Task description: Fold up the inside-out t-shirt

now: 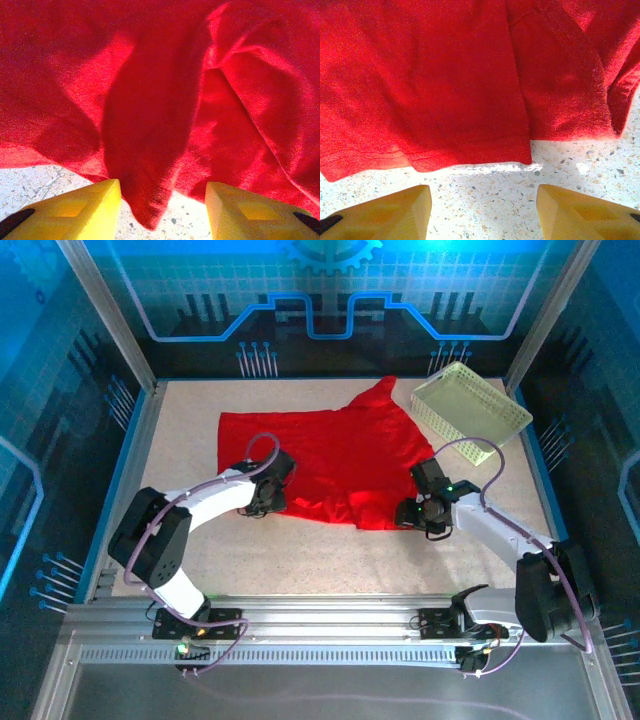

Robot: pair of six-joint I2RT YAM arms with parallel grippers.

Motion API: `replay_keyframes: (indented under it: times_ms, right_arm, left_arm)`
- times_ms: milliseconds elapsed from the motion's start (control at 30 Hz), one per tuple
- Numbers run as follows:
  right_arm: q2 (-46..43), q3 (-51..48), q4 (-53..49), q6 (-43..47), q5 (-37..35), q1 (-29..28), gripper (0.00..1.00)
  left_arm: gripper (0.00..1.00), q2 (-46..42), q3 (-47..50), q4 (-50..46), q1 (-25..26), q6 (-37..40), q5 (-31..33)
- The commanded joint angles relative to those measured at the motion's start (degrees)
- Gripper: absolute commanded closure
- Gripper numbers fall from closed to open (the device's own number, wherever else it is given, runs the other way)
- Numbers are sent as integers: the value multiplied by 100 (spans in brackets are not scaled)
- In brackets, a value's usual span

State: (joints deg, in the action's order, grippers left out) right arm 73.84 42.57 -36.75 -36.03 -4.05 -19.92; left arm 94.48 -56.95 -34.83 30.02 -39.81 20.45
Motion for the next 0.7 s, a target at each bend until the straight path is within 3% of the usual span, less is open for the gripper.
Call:
replay_keyframes:
  times_ms: [0,133,667]
  right_arm:
    - [-9,-29,17,-88,-8,-73,41]
    - [-21,-12,-14,-72,-25,-72,41]
    - [-88,-108,-115,-164,-216,-82,41]
  left_arm:
    - [50,187,-156,-537,130,247,639]
    - [52,367,-220,-677,201,290,858]
    - [82,242,-181,-487,221,410,1227]
